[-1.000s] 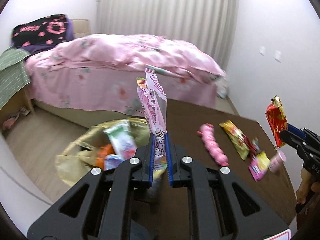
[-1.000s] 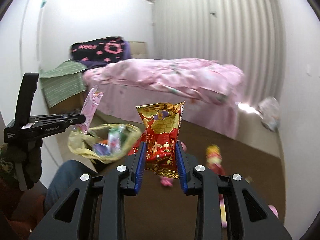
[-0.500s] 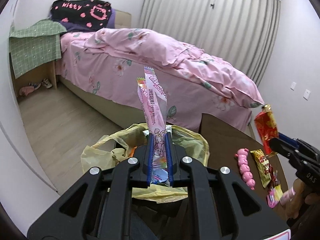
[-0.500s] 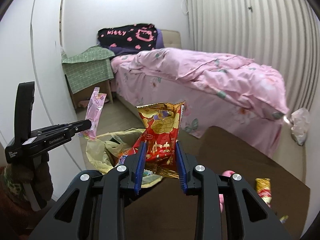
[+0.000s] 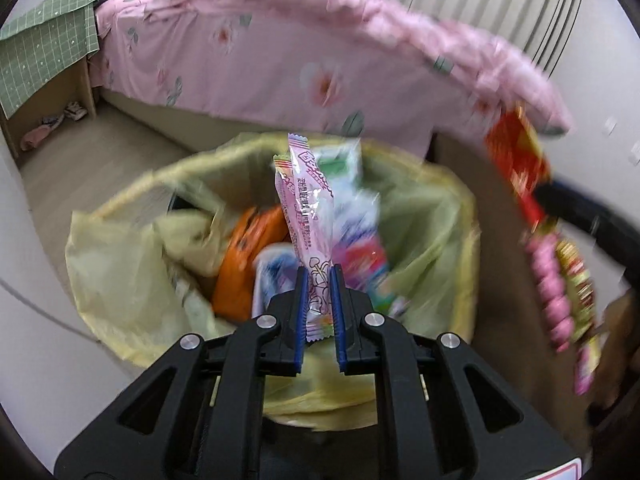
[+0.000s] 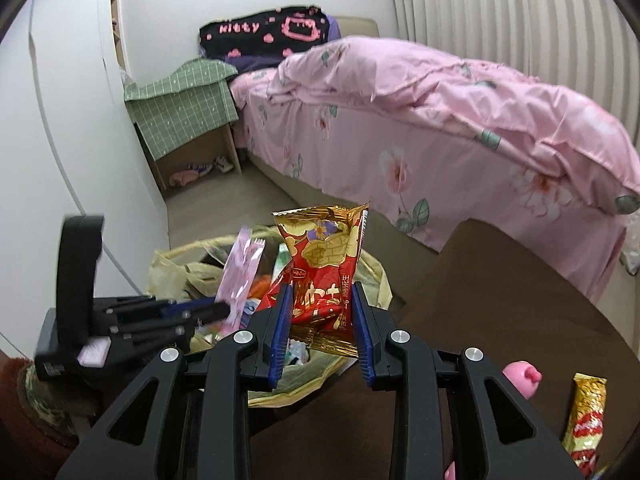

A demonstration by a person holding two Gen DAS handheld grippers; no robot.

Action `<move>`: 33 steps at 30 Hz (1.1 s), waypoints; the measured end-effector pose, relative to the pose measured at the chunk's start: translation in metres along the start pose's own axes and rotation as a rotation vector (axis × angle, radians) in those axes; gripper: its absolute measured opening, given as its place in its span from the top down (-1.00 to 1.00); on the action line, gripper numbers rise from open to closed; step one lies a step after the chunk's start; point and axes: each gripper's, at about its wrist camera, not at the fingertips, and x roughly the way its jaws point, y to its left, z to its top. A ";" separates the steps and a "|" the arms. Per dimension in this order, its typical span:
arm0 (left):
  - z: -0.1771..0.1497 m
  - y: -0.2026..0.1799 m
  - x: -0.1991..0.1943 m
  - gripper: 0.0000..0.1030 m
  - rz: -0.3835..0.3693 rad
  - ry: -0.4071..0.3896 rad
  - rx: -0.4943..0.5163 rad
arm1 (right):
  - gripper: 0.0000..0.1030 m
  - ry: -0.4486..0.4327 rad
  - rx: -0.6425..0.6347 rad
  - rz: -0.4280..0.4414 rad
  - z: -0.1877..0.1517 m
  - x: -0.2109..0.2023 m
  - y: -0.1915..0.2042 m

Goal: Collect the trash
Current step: 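Carry the pink wrapper and red-gold bag over the yellow trash bag, then open both tools to drop the items into the bag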

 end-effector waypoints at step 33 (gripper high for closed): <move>-0.008 0.009 -0.014 0.37 -0.009 -0.011 -0.074 | 0.15 0.141 -0.001 0.052 -0.001 0.069 0.003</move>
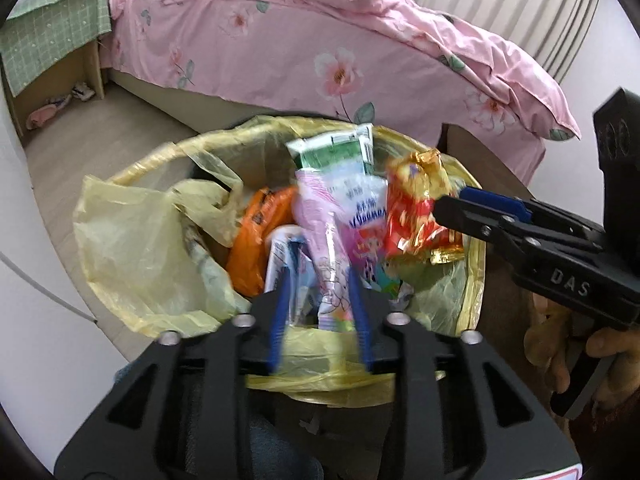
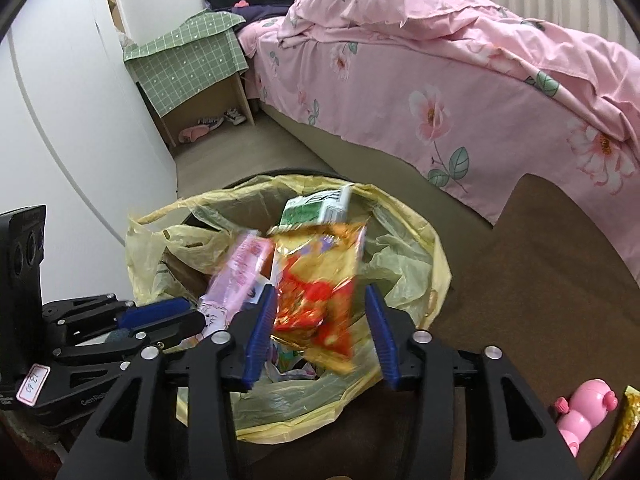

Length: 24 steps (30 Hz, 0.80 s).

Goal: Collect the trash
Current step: 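Open both tools to drop the items into the bag, then move both tools back over the table toward the remaining wrappers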

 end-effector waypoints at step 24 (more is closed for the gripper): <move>-0.016 -0.143 -0.067 0.01 -0.284 -0.158 0.305 | 0.07 -0.295 0.262 -0.427 -0.164 -0.235 -0.063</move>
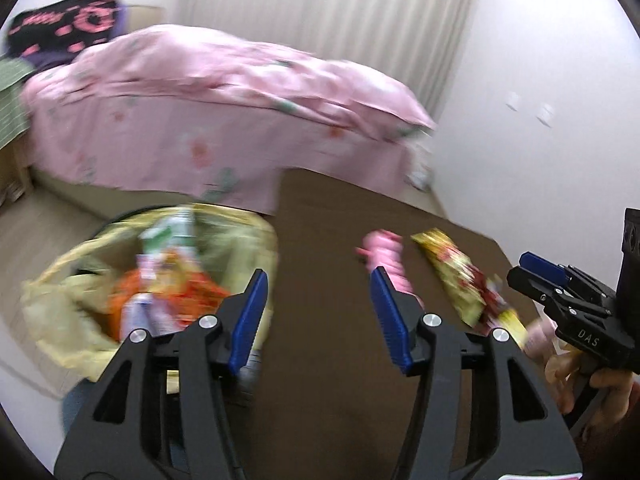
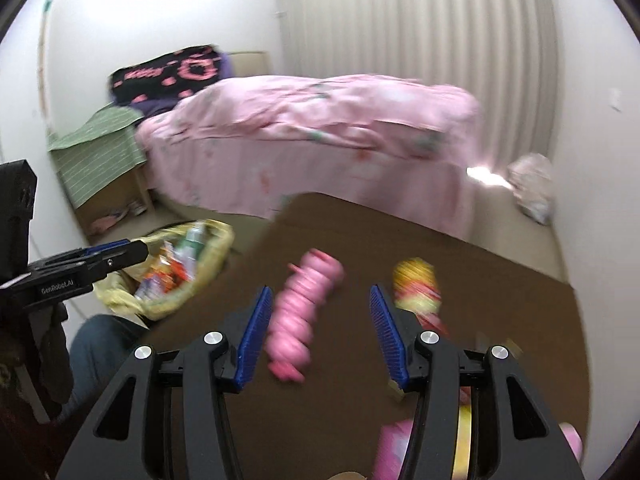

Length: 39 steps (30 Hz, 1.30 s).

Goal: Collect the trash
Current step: 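Move both tools back over the table toward the remaining wrappers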

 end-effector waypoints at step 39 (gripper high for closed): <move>-0.027 -0.220 0.150 0.76 -0.225 0.355 0.484 | 0.06 -0.040 0.332 -0.235 -0.153 -0.115 -0.143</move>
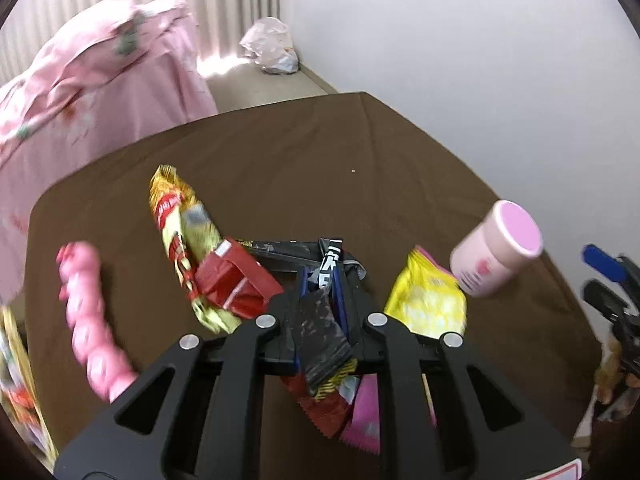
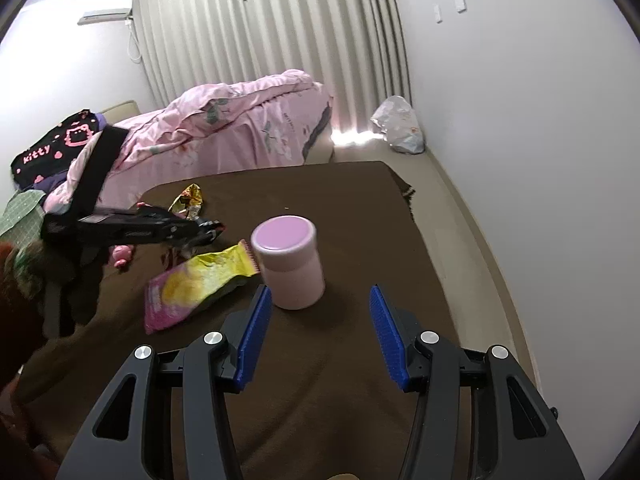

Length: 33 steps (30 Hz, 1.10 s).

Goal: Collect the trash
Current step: 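Move both tools back over the table toward the remaining wrappers, then grasp the black-silver wrapper with the left tool while the right tool grasps the red ribbon wrapper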

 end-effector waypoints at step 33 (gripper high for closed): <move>-0.033 0.077 -0.096 0.12 0.311 -0.063 -0.321 | -0.01 0.339 -0.203 0.069 -0.014 0.088 0.109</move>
